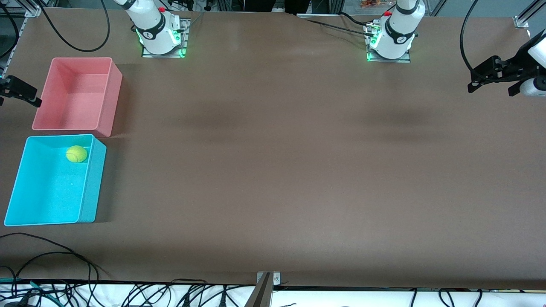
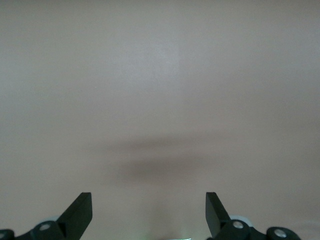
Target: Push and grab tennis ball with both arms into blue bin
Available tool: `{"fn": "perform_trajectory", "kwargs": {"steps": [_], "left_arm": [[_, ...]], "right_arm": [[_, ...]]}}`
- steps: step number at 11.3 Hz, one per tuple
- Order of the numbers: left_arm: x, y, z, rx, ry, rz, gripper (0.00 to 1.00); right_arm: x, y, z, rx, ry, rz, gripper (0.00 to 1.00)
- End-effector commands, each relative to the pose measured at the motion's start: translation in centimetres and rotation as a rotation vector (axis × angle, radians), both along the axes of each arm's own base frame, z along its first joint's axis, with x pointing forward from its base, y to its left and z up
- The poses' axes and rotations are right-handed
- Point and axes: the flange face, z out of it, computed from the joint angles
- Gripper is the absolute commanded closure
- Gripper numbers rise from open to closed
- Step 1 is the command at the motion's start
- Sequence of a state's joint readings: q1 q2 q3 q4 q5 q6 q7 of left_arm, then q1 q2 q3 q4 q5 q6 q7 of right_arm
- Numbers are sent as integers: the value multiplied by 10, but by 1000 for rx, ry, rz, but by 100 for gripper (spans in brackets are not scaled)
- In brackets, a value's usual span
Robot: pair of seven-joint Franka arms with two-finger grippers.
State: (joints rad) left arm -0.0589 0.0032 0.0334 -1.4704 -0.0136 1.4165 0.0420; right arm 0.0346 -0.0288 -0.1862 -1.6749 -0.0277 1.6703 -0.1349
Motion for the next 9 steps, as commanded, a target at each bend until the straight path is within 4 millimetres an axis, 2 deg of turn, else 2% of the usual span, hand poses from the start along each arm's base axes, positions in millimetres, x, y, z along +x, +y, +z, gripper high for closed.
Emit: {"fn": "perform_trajectory", "kwargs": {"steps": [1, 2, 4, 9], "left_arm": [[-1, -3, 3, -1, 1, 9, 0], [-1, -3, 2, -2, 3, 9, 0], [-1, -3, 3, -2, 1, 9, 0], [-1, -2, 3, -3, 1, 9, 0]], "right_arm": [[-1, 43, 18, 15, -44, 54, 0], [-2, 50, 19, 19, -34, 37, 0], [-1, 78, 21, 35, -37, 25, 0], [0, 82, 27, 38, -37, 13, 0]]}}
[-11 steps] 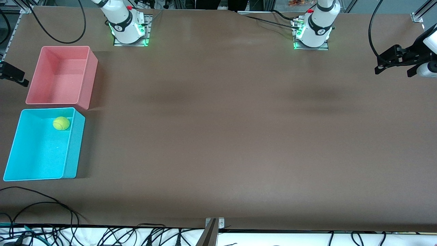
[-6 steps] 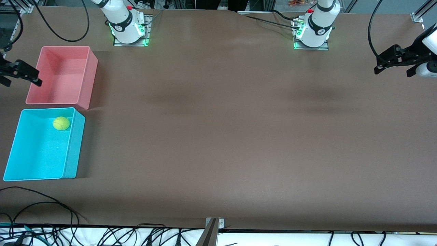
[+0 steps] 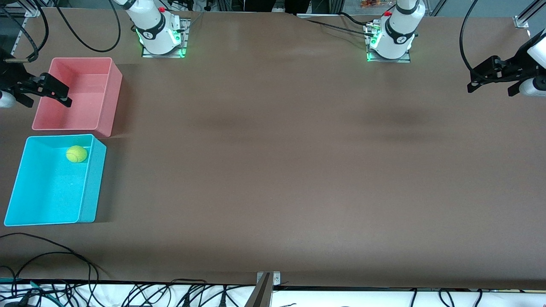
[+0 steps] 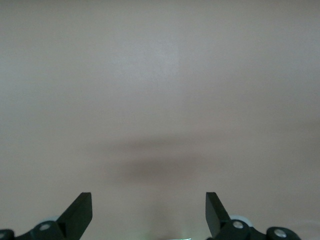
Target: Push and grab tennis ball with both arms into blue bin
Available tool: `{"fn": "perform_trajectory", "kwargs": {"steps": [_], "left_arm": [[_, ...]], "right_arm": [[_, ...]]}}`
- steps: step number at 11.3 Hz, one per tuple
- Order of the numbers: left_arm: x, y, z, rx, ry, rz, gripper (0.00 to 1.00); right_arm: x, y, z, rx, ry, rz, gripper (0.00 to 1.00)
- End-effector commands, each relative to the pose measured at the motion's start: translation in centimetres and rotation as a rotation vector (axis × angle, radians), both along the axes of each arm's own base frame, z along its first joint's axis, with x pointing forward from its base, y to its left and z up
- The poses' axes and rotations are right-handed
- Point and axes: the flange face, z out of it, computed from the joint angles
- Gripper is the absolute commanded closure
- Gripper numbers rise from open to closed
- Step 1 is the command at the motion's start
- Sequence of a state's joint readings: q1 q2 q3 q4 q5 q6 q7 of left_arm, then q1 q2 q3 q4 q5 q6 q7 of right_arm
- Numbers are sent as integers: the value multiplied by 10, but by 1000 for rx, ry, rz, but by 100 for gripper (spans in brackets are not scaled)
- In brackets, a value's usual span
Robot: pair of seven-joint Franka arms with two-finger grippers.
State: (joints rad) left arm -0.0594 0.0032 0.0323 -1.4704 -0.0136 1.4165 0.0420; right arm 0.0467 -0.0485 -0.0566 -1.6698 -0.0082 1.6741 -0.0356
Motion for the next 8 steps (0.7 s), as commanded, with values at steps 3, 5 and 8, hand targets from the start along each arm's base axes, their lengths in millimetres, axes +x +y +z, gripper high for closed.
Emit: {"fn": "perform_trajectory", "kwargs": {"steps": [3, 5, 8], "left_arm": [[-1, -1, 3, -3, 1, 10, 0], [-1, -1, 3, -3, 1, 10, 0], [-1, -1, 3, -2, 1, 12, 0]], "right_arm": [[-4, 2, 17, 20, 7, -54, 0], [-5, -1, 17, 20, 11, -60, 0], [-5, 0, 18, 20, 10, -58, 0]]}}
